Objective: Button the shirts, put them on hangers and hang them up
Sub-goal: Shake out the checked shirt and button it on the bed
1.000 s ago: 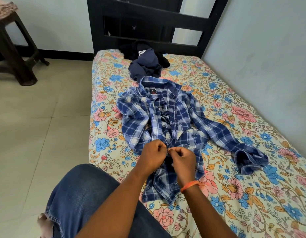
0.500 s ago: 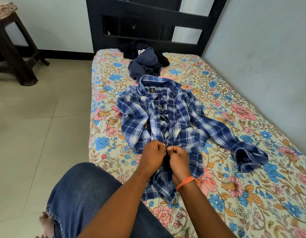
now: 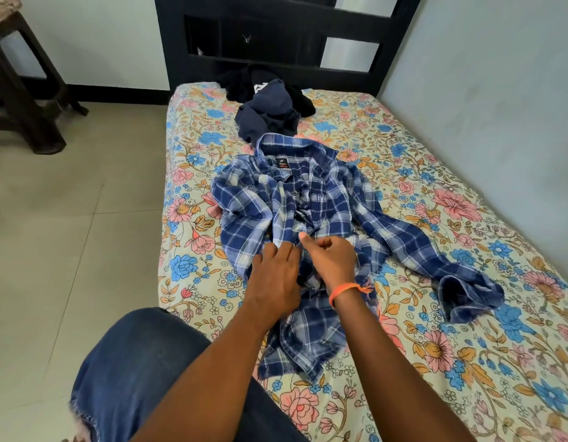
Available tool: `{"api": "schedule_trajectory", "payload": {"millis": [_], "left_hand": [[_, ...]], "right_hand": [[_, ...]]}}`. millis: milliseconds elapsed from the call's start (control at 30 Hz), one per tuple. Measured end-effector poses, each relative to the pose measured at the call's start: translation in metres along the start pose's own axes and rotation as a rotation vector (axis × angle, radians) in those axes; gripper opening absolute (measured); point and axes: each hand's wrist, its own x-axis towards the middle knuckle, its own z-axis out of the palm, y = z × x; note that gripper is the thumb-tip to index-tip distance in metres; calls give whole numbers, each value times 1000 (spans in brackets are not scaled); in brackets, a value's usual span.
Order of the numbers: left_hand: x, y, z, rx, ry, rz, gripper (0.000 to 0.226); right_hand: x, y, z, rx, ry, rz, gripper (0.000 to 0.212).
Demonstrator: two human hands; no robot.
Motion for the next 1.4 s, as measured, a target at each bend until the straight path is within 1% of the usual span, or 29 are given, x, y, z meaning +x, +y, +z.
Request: {"api": "schedule_trajectory", "payload": {"millis": [67, 167, 233, 333, 433, 500, 567, 667, 733, 800, 900, 1000, 1100, 1167, 1233, 1267, 1333, 1400], "left_hand": [[7, -1, 1, 39, 10, 13, 52], [17, -2, 3, -60, 11, -43, 38], [23, -6, 6, -141, 56, -106, 29], [30, -11, 12, -200, 90, -157, 25], [36, -13, 15, -249, 99, -185, 24], [39, -14, 18, -283, 102, -222, 22], [43, -16, 23, -313, 103, -270, 20], [47, -19, 28, -359, 88, -331, 22], [48, -20, 30, -464, 112, -380, 16], [49, -20, 26, -569, 123, -447, 13], [49, -17, 22, -592, 99, -506, 12], [53, -19, 20, -644, 59, -576, 14], [57, -22, 15, -721, -20, -622, 14], [57, -21, 6, -838, -43, -606, 15], [52, -16, -3, -1013, -43, -540, 16], [49, -11, -5, -1043, -27, -487, 18], [38, 1, -5, -1037, -5, -414, 21], [28, 9, -3, -985, 2, -391, 21]], "right_hand": [[6, 3, 6, -47, -9, 15, 52], [12, 11, 9, -7, -25, 60, 39], [16, 18, 9, 50, -11, 101, 47], [20, 17, 11, 105, 5, 159, 63], [24, 13, 14, 22, -69, 155, 67], [25, 15, 16, -34, -78, 138, 61], [24, 17, 16, -36, -53, 162, 50], [25, 21, 14, 79, -28, 241, 46], [23, 23, 11, 183, -17, 292, 33], [18, 25, 11, 281, 22, 310, 29], [6, 28, 13, 280, 63, 255, 23], [-1, 28, 16, 255, 72, 221, 27], [-4, 28, 16, 306, 136, 214, 26], [-7, 27, 15, 353, 203, 180, 23], [-12, 27, 13, 366, 247, 109, 17], [-16, 28, 11, 350, 259, 61, 12], [-26, 31, 7, 288, 252, -47, 7], [-36, 36, 3, 190, 238, -153, 7]]}}
